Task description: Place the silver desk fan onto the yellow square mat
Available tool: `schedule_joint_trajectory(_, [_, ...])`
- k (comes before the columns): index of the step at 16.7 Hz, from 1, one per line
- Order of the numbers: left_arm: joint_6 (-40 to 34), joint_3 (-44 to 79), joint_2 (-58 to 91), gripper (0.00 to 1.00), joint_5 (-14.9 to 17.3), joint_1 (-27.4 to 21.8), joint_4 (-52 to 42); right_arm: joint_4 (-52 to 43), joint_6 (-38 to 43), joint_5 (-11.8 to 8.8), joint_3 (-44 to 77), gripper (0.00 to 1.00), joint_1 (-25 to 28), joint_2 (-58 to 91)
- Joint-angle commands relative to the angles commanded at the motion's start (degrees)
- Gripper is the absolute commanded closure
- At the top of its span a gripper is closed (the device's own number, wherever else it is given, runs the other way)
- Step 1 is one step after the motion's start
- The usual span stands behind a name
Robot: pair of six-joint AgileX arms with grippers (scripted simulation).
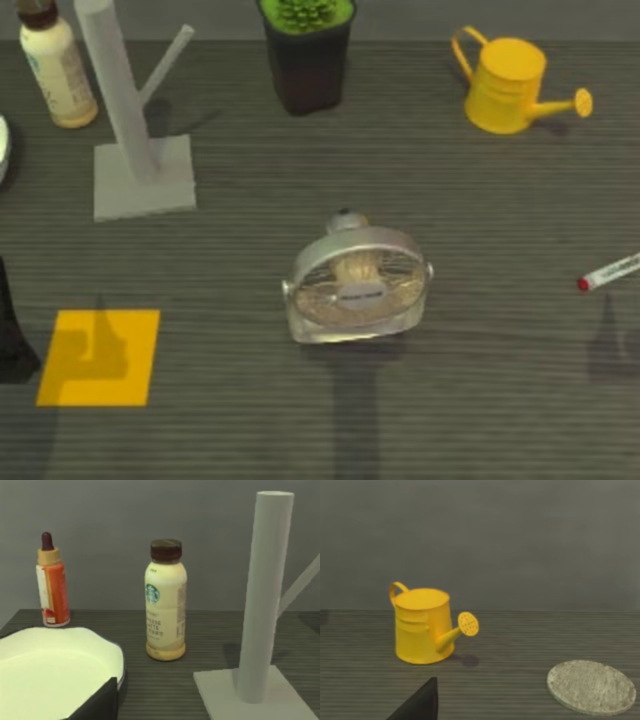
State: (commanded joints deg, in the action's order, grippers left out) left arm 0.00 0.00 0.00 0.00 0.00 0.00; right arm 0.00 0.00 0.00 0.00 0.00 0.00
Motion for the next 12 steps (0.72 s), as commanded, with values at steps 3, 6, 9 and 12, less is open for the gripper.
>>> schedule_joint_trajectory(3, [0.2, 0.5, 0.5, 0.00, 0.1, -0.3, -0.5, 0.0, 0.0, 0.0, 0.0, 0.00, 0.0, 0.0])
schedule_joint_trajectory(6, [2.0, 4.8, 5.6, 0.00, 0.6, -2.4, -5.3, 0.0, 0.0, 0.0, 0.0, 0.00, 0.0, 0.0])
schedule_joint_trajectory(9, [5.3, 13.5, 15.5, 0.00, 1.2, -6.3, -13.9, 0.0, 0.0, 0.0, 0.0, 0.00, 0.0, 0.0])
schedule_joint_trajectory(12, [9.4, 25.8, 28.8, 0.00, 1.8, -11.1, -24.8, 0.0, 0.0, 0.0, 0.0, 0.00, 0.0, 0.0])
